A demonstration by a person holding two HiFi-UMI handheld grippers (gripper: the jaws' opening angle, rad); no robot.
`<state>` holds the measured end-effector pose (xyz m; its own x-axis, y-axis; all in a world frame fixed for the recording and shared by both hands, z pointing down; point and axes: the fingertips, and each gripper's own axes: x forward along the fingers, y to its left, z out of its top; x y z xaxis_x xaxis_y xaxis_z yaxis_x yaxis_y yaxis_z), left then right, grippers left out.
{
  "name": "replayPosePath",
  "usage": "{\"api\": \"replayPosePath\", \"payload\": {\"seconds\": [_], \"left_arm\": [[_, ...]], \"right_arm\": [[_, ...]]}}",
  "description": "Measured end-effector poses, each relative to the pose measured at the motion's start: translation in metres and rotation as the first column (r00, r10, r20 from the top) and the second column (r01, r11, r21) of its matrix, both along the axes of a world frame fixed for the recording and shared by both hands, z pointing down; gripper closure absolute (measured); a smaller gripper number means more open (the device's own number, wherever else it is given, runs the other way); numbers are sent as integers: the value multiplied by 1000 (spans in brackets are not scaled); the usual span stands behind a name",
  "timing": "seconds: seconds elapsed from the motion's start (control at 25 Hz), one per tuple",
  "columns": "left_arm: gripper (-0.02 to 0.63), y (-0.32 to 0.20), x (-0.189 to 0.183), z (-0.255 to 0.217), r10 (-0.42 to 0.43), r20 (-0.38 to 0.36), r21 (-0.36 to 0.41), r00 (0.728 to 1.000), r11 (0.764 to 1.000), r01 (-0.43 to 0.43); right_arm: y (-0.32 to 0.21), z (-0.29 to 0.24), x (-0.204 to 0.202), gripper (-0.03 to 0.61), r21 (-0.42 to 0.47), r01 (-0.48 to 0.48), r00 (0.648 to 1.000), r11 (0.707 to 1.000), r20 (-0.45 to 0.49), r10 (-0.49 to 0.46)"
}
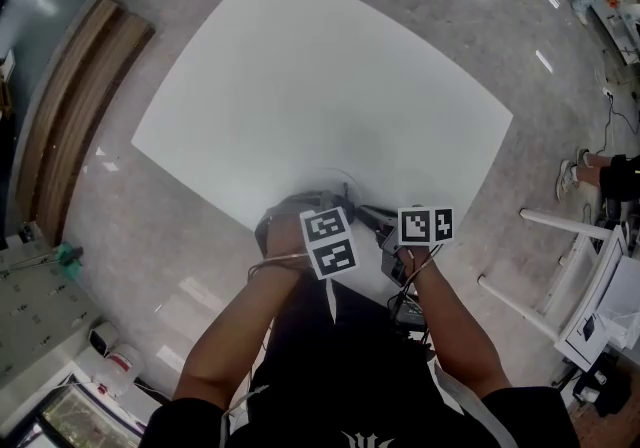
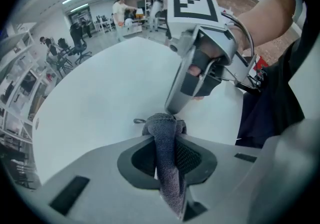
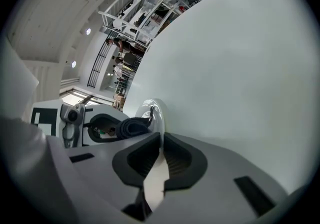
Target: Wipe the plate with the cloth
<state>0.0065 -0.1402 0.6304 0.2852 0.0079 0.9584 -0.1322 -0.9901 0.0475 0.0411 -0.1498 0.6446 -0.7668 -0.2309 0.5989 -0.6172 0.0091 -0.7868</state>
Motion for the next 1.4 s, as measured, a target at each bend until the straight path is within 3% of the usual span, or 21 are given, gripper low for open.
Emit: {"api": "replayPosePath", "payload": {"seconds": [0.36, 0.6, 0.96, 1.24, 1.4], "left_arm": [[561, -39, -57, 0, -168, 26, 21, 985, 986, 168], [561, 1, -83, -4, -143, 66, 19, 988, 990, 142], [561, 54, -34, -2, -23, 38, -43, 999, 999, 25], [561, 31, 1, 0, -7, 0, -36, 1000, 999, 7], [561, 3, 1, 2, -55, -8, -22, 998, 998, 55]], "right_arm": [[1, 0, 1, 557, 3, -6, 1000, 1000, -1, 6], [-2, 1, -1, 557, 8, -1, 1000, 1000, -12, 1], [-2, 0, -1, 557, 13, -5, 1000, 1000, -18, 5], [1, 0, -5, 557, 18, 13, 1000, 1000, -18, -12], [2, 0, -6, 557, 21, 13, 1000, 1000, -18, -12]]}}
